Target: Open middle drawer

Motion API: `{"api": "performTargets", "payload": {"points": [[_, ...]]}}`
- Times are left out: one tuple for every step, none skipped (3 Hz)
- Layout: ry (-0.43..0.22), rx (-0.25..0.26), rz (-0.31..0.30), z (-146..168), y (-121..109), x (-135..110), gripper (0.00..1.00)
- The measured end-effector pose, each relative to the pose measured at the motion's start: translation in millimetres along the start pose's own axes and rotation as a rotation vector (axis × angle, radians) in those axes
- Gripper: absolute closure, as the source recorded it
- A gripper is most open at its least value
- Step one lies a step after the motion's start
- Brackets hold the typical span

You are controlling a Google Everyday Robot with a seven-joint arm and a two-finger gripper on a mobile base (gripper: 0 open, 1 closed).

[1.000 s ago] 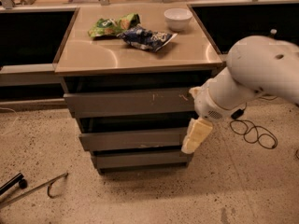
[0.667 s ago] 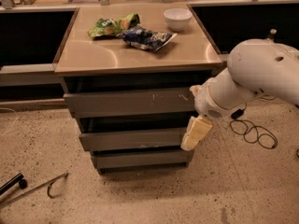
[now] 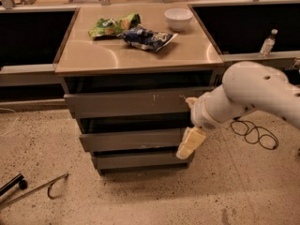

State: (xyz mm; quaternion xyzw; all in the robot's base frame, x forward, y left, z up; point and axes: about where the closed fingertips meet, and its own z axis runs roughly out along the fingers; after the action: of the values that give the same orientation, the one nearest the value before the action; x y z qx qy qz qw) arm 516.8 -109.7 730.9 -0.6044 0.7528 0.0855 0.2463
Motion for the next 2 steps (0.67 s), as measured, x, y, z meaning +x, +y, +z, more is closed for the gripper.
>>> {"api": "performTargets", "payload": {"points": [[-0.081,-0.05,0.019,85,11,17,0.0],[-0.174,-0.101,0.045,195,18,32,0.0]]}}
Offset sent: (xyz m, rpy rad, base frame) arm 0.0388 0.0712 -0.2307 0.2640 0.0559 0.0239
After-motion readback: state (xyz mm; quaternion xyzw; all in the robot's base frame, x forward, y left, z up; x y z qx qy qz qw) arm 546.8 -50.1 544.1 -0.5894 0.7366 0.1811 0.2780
